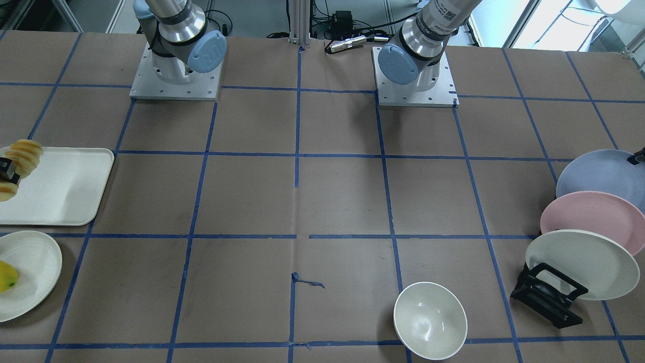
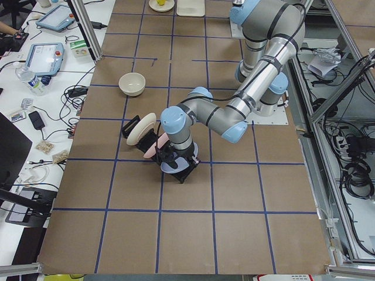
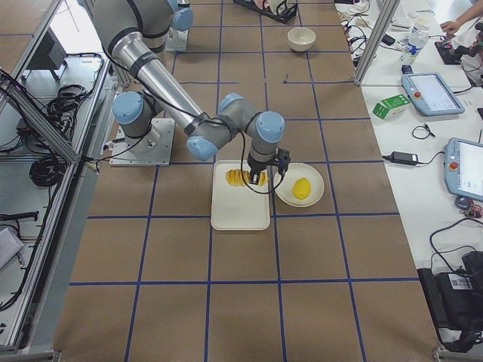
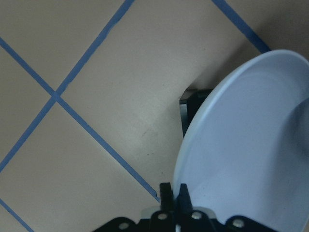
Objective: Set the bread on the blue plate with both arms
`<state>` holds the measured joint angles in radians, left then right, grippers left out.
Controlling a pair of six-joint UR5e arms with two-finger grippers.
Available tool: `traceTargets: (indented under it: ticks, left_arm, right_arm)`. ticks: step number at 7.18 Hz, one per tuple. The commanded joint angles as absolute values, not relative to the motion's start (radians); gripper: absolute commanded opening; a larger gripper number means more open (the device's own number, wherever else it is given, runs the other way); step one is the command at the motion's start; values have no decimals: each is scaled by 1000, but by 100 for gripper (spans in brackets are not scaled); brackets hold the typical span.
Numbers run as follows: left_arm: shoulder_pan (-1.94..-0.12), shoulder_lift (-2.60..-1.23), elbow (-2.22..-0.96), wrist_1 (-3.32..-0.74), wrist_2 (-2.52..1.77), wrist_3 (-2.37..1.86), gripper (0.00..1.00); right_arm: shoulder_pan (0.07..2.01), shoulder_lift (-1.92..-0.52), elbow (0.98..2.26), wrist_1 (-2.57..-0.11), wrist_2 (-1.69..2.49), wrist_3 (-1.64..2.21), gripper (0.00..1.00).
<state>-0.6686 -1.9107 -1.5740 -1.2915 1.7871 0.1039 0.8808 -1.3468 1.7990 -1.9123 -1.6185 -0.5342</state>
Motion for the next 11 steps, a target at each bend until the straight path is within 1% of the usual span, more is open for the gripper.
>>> traceTargets:
  ticks: [1, 2, 4, 6, 7, 8, 9, 11]
  left_arm:
    - [-667, -1892, -1563, -1298, 1793, 118, 0]
    - [-667, -1870, -1549, -1299, 1837, 124, 0]
    - [-661, -1812, -1499, -1435, 1887, 135, 0]
    - [-669, -1723, -1488, -1723, 1878, 143, 0]
    - [-676, -1691, -1491, -1885, 1790, 140, 0]
    - [-705, -1668, -1509, -1973, 1622, 141, 0]
    - [-807, -1652, -1516, -1976, 1561, 138, 0]
    - [-1111, -1585, -1517, -1955, 1420, 73, 0]
  right_arm:
    - [986, -1435, 1703, -1667, -1611, -363, 0]
    - [1055, -1460, 1675, -1604, -1609, -295, 0]
    - [1136, -1512, 1671, -1540, -1608, -198, 0]
    - [1222, -1546, 1678, -1511, -1575, -183, 0]
    - [1248, -1549, 1674, -1509, -1572, -183, 0]
    - [1281, -1561, 1672, -1508, -1572, -180, 0]
    - [1311, -1569, 1674, -1508, -1569, -126, 0]
    - [1385, -1571, 1672, -1512, -1569, -74, 0]
